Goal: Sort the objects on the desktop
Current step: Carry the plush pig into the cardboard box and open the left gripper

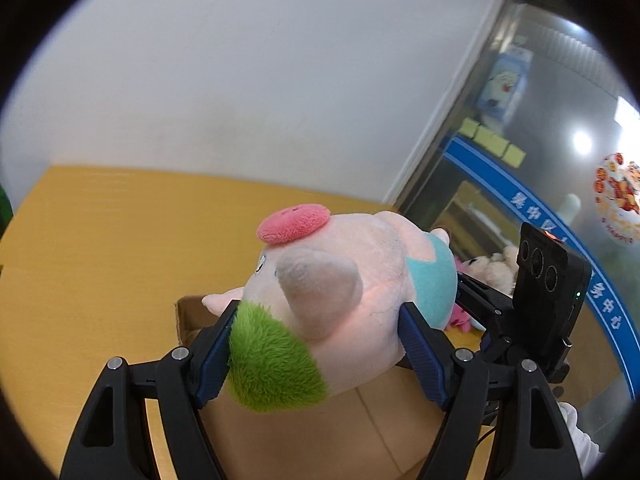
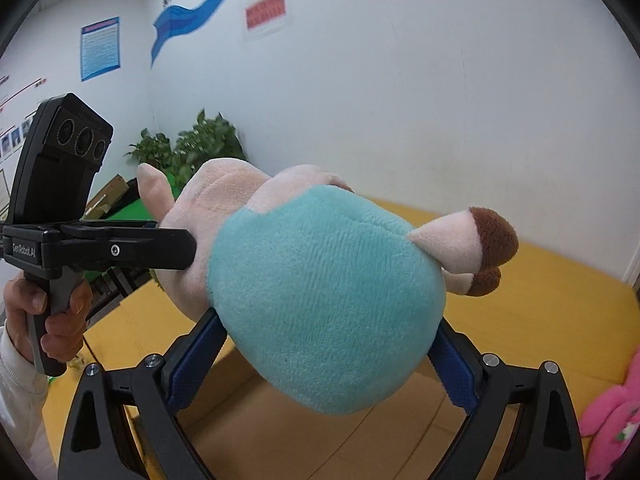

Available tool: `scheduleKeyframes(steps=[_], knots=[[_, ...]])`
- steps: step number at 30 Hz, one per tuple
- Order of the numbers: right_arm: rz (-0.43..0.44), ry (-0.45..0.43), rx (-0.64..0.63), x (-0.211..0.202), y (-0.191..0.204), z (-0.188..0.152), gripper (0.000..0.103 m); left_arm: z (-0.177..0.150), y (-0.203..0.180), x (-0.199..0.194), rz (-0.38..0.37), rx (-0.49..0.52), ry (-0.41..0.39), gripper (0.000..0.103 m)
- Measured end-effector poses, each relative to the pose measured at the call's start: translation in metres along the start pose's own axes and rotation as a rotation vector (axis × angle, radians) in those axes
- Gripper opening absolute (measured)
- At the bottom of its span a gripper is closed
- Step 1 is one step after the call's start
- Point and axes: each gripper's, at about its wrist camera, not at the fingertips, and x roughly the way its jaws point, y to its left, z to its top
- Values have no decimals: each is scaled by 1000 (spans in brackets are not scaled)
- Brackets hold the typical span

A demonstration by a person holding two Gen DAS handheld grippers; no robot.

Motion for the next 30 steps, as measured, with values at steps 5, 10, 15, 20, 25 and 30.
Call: scheduleKeyframes(steps=[5, 10, 15, 20, 25, 30], knots=[[42, 110, 106, 73, -42, -39, 95, -17, 40, 72, 49, -77, 141, 77], [69, 223, 201, 129, -67, -77, 95, -35, 70, 116, 104, -150, 252, 77], [80, 300, 229, 163, -75, -85, 95, -46, 82, 128, 162, -194, 311, 77], [85, 299, 280, 165, -82, -90, 103, -40, 86, 123, 184, -240, 308, 81], [55, 302, 214, 136, -74, -84, 103, -38, 85, 96, 219, -233, 283, 80], [45, 235, 207, 83, -67, -70, 103, -36, 67, 30, 258, -146, 186, 80]])
